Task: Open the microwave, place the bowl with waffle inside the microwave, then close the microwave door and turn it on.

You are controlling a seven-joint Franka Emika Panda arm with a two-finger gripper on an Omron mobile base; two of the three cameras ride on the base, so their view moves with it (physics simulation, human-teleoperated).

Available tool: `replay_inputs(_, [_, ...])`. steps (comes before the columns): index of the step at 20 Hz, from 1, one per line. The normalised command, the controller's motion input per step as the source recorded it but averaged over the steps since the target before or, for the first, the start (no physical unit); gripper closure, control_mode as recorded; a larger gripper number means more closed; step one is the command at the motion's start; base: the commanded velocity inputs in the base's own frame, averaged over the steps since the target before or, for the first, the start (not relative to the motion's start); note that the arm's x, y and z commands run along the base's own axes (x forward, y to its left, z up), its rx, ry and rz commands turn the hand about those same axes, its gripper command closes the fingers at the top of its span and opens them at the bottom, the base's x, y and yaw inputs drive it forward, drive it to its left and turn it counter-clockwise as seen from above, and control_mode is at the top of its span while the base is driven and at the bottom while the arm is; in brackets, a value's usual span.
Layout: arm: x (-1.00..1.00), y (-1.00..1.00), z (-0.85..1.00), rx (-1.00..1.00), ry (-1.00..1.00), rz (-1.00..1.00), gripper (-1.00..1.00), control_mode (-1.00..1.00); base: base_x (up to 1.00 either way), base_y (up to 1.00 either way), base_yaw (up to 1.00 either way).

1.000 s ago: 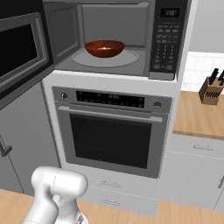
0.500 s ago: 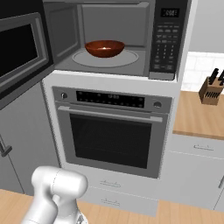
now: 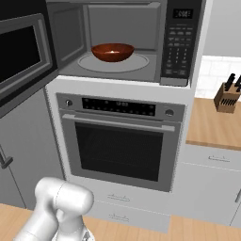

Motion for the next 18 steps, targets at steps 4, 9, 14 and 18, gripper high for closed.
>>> replay_inputs(4, [0.14, -0.08, -0.31, 0.0, 0.0, -0.27, -1.0, -1.0, 0.0, 0.0, 0.0])
replay_inputs(9, [0.09, -0.46, -0.15, 0.02, 0.0, -0.18, -1.0, -1.0, 0.0, 0.0, 0.0])
replay_inputs(14, [0.19, -0.59, 0.03, 0.0, 0.0, -0.04, -1.0, -1.0, 0.0, 0.0, 0.0])
replay_inputs(18, [0.44, -0.26, 0.06, 0.0, 0.03, 0.0, -1.0, -1.0, 0.0, 0.0, 0.0])
